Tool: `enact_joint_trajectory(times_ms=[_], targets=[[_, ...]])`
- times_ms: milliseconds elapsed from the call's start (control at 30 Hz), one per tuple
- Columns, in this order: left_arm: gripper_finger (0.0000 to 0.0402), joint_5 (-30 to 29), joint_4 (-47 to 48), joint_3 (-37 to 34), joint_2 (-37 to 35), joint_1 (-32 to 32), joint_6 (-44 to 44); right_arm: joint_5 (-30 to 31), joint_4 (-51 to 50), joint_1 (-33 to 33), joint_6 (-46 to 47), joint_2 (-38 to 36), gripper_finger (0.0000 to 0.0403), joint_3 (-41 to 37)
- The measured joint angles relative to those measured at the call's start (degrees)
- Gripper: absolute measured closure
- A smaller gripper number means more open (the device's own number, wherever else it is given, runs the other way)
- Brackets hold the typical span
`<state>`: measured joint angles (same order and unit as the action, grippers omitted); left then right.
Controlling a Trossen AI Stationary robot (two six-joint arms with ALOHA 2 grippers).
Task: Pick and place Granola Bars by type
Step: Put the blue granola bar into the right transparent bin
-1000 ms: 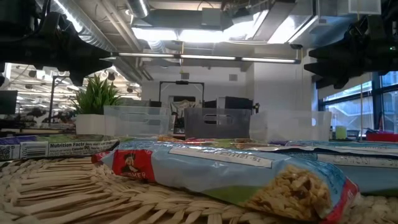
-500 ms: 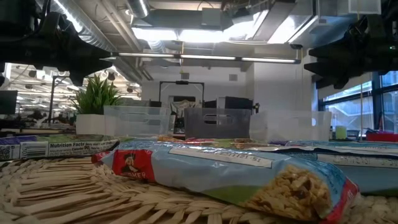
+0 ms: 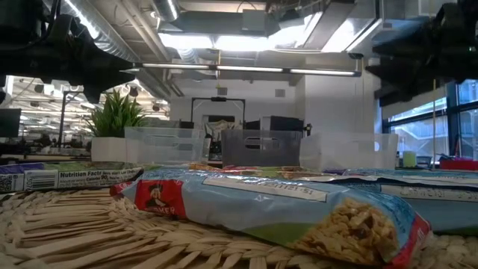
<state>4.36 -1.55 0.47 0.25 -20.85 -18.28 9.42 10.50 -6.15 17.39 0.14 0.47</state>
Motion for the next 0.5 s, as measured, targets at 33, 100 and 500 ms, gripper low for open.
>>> enact_joint_trajectory(times_ms=[33,100,500], targets=[[0.0251,0.0,0.0,0.0,0.0,0.0,0.0,0.1,0.2,0.0,-1.4,0.0,0.0164,0.6],[0.0249,0.0,0.0,0.0,0.0,0.0,0.0,0.0,-0.8,0.0,-3.6,0.6,0.0165,3.0],[0.0249,0.0,0.0,0.0,0.0,0.0,0.0,-2.8,-30.3,0.0,-6.3,23.9,0.0194,29.4]])
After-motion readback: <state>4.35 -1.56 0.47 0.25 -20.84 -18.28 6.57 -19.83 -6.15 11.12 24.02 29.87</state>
